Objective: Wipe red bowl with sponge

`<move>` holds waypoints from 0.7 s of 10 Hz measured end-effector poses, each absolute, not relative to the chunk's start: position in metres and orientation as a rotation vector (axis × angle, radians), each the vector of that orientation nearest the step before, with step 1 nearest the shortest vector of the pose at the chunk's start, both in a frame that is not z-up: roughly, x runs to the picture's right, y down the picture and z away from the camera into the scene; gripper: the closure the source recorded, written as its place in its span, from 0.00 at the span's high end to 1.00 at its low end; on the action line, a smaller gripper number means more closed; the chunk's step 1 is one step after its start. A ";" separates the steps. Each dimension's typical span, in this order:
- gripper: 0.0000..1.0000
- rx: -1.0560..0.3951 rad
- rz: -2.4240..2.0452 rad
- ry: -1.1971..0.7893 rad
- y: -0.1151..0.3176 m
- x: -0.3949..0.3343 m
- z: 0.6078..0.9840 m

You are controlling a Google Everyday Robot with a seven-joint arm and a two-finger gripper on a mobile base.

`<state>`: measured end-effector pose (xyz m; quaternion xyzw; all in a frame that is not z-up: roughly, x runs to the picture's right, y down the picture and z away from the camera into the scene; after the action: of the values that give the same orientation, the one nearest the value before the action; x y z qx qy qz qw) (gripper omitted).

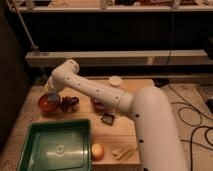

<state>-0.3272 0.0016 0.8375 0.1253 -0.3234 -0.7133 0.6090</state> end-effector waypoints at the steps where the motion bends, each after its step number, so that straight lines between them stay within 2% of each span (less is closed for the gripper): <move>1: 0.00 0.312 -1.667 -0.754 0.006 -0.344 0.836; 7: 0.00 0.492 -1.758 -0.739 0.009 -0.355 0.844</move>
<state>-0.3547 0.0092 0.8439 0.2083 -0.3127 -0.7436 0.5531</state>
